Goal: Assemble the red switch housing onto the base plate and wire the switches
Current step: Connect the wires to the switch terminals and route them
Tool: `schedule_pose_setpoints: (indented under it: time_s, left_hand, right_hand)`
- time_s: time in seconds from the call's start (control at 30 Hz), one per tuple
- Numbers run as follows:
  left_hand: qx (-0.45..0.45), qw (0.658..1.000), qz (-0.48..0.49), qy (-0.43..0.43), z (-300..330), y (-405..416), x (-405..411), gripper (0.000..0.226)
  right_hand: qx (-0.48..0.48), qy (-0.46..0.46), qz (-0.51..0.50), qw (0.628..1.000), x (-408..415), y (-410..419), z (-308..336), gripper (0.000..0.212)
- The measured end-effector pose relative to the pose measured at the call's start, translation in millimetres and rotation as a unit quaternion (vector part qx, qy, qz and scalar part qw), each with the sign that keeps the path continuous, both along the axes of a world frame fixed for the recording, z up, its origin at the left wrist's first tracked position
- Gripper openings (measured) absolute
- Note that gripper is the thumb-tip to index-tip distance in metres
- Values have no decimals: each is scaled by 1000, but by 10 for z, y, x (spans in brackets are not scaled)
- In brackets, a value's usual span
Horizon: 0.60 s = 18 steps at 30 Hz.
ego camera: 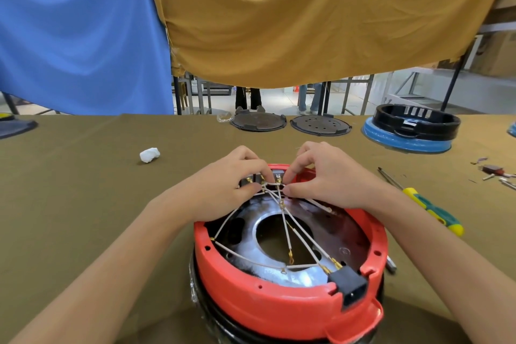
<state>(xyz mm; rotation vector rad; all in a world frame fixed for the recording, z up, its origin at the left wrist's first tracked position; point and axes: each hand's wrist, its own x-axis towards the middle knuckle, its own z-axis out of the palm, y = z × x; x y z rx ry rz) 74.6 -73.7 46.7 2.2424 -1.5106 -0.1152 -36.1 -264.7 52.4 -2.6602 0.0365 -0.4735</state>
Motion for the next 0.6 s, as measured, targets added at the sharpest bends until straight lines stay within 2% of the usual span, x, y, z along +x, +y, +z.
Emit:
schedule_pose_setpoints:
  time_s: [0.07, 0.6]
  left_hand:
    - [-1, 1000, 0, 2, 2, 3, 0, 20]
    - [-7, 1000, -7, 15, -19, 5, 22, 20]
  right_hand:
    - [20, -7, 0, 1000, -2, -3, 5, 5]
    - [5, 8, -8, 1000, -1, -9, -7, 8]
